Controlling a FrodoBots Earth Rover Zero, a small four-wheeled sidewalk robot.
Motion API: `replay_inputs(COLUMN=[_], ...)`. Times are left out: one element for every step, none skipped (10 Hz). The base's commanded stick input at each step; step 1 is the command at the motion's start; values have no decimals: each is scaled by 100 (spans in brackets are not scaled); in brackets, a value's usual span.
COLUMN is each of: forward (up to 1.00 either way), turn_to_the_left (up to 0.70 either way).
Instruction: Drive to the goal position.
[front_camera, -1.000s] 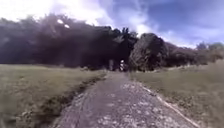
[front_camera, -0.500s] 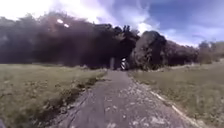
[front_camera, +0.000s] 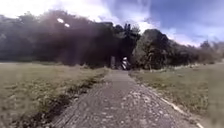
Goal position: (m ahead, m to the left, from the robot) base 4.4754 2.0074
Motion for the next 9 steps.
replay_inputs(forward=[100, 100, 100, 100, 100, 100, 100, 100, 100], turn_to_the_left=[0, 0, 0, 0, 0, 0, 0, 0, 0])
